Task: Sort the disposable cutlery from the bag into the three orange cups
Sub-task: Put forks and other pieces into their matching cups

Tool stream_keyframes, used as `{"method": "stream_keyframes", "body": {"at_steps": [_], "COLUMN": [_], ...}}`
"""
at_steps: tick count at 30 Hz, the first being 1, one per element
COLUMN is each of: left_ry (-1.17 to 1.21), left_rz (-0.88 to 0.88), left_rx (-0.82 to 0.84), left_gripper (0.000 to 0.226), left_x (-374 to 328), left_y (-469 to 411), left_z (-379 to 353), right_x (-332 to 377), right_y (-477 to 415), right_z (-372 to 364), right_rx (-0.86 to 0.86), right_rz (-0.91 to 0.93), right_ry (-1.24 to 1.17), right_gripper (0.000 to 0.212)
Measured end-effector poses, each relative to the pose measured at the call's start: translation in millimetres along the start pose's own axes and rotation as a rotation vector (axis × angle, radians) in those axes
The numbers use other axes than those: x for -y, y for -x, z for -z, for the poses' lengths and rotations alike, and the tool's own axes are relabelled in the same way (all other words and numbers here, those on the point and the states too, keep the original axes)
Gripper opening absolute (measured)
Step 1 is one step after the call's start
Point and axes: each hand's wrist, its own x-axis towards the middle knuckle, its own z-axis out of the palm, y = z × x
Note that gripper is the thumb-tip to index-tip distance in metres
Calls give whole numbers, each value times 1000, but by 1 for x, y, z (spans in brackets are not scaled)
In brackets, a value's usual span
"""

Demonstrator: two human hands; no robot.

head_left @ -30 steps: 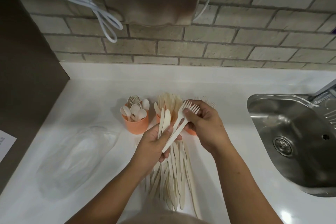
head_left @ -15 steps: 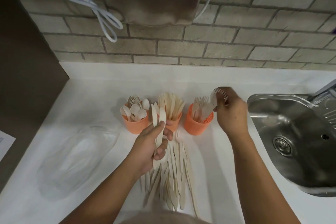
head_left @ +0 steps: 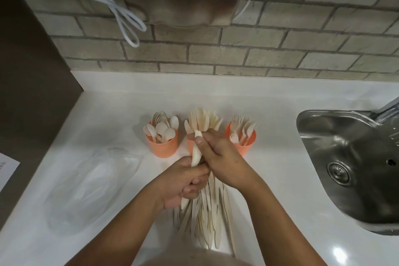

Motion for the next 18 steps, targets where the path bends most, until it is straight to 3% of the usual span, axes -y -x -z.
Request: {"method": "stream_keyframes", "body": {"at_steps": [4, 7, 10, 12, 18], "left_ry": [-35, -54, -4, -60, -35], "left_rz": [39, -72, -275, -367, -401], "left_rx": [41, -61, -216, -268, -356], "left_gripper": [20, 6, 29, 25, 23], "left_x": [-4, -7, -6, -8, -7], "left_y": [8, 6, -1, -3, -9], "left_z": [9, 9, 14, 15, 13], "right_x": [14, 19, 16, 17, 20], "right_y": [-5, -15, -27, -33, -39], "right_z": [3, 4, 5, 6, 8], "right_rx": [182, 54, -108, -125, -158], "right_rz": [33, 56, 41, -9, -41], "right_ry": [-33, -32, -13, -58, -196], "right_gripper": [23, 22, 22, 25, 32]}}
